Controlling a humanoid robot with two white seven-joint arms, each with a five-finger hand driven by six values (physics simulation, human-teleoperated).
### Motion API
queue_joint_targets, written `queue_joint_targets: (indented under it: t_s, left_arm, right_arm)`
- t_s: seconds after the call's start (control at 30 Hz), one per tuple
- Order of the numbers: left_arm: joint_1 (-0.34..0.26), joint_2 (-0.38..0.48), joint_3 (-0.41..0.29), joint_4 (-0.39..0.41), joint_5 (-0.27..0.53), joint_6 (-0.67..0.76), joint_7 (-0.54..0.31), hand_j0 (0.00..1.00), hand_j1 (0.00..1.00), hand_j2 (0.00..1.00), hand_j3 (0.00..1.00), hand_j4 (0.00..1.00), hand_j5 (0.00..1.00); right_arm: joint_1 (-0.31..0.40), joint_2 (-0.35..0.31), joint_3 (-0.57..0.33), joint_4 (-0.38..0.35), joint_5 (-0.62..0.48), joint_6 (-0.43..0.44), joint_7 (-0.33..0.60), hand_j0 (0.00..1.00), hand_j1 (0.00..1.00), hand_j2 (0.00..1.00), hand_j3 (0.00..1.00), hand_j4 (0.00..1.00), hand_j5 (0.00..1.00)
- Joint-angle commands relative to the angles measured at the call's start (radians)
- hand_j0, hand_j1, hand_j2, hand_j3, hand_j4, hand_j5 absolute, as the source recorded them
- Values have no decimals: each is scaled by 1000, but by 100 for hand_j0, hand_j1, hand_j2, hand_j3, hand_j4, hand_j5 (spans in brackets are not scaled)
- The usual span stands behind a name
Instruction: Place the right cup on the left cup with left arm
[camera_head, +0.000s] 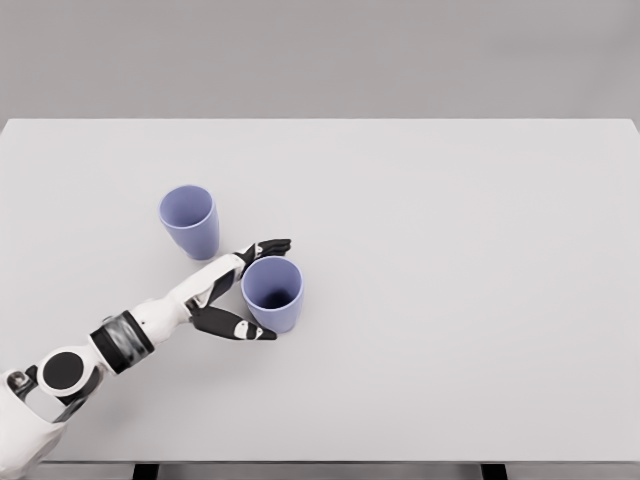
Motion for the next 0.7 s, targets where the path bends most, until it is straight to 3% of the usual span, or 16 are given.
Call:
queue_joint_targets:
  t_s: [0.0, 0.43, 0.67]
  left_arm:
    - [0, -3, -1, 0, 4, 1, 0, 100, 100, 100, 100, 100, 100]
    - [-8, -20, -1, 5, 7, 2, 0, 100, 100, 100, 100, 100, 100]
    - [-5, -20, -1, 5, 7, 1, 0, 78, 78, 78, 78, 78, 78]
  right_arm:
    - [0, 0, 0, 0, 0, 0, 0, 100, 100, 100, 100, 100, 100]
    - [0, 0, 0, 0, 0, 0, 0, 100, 100, 100, 100, 100, 100]
    - [0, 0, 0, 0, 0, 0, 0, 100, 100, 100, 100, 100, 100]
